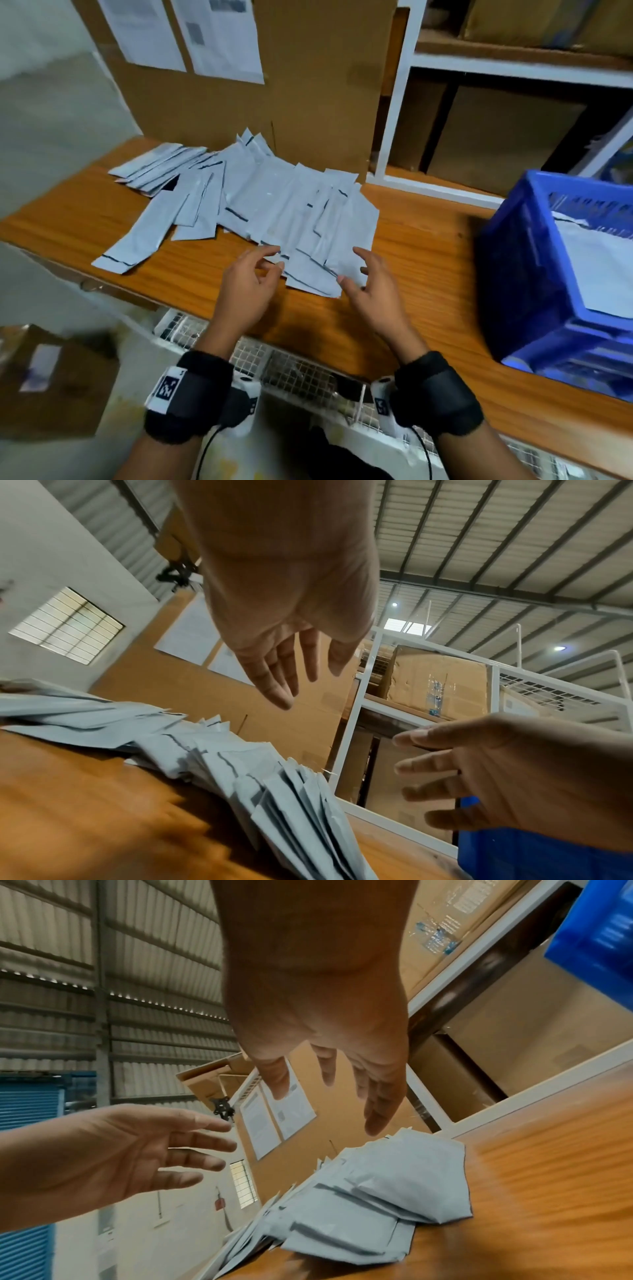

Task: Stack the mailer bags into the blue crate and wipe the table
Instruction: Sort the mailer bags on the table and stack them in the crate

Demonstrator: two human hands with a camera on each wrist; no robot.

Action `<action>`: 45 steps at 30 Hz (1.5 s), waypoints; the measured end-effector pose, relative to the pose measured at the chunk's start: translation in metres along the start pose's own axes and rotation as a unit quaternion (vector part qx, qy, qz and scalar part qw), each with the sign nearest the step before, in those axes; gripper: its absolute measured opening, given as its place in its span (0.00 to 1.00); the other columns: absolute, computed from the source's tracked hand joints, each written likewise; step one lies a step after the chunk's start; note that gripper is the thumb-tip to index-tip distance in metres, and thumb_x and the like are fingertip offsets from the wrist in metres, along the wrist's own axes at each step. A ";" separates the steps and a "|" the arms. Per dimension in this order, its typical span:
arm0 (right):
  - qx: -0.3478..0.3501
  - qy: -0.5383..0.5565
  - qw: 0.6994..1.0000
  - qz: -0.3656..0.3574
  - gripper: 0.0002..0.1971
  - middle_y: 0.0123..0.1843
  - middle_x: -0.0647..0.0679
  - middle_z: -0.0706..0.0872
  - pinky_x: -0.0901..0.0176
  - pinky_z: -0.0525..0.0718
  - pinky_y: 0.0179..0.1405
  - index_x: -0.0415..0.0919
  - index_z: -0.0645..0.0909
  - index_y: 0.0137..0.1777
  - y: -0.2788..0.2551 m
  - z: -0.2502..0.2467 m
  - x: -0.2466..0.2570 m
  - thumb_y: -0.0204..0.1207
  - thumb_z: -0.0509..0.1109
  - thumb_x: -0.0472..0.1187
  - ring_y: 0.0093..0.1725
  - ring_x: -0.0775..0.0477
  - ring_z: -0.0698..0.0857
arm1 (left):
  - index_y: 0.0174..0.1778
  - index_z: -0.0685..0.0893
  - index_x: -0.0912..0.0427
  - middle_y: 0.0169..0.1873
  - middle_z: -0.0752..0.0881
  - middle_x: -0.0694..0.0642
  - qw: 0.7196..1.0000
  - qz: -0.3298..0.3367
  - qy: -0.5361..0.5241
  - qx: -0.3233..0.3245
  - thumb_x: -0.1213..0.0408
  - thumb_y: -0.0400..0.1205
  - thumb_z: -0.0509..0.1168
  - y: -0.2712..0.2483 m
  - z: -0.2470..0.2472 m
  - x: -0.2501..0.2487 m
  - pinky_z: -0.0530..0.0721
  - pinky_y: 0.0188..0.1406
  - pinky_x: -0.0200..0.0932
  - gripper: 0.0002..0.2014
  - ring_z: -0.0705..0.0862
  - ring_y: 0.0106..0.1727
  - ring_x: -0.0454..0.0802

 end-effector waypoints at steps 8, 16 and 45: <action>-0.050 -0.032 0.983 0.176 0.29 0.71 0.41 0.79 0.50 0.80 0.64 0.42 0.73 0.76 0.104 0.010 -0.051 0.78 0.72 0.51 0.68 0.40 0.80 | 0.52 0.85 0.60 0.44 0.88 0.63 0.979 -0.104 -0.157 0.073 0.74 0.85 0.60 0.141 0.051 0.002 0.91 0.41 0.53 0.09 0.89 0.39 0.55; 0.002 -0.074 0.937 0.342 0.39 0.67 0.39 0.78 0.51 0.79 0.58 0.40 0.70 0.72 0.142 0.023 -0.084 0.68 0.78 0.61 0.65 0.38 0.78 | 0.43 0.86 0.62 0.41 0.87 0.56 0.972 -0.076 0.142 0.171 0.58 0.77 0.71 0.205 0.131 0.023 0.82 0.47 0.44 0.09 0.85 0.45 0.53; -0.289 0.120 0.895 0.317 0.11 0.44 0.50 0.86 0.53 0.85 0.39 0.48 0.76 0.52 0.041 -0.016 -0.030 0.71 0.73 0.41 0.45 0.47 0.87 | 0.66 0.85 0.52 0.69 0.81 0.47 0.972 0.022 -0.149 0.179 0.75 0.86 0.59 0.135 0.019 -0.012 0.72 0.69 0.38 0.19 0.77 0.71 0.47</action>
Point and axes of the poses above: each hand's wrist, its own y-axis towards the middle knuckle, its own z-axis out of the palm, x = y × z, the point moved 3 cm from there along y, towards the middle knuckle
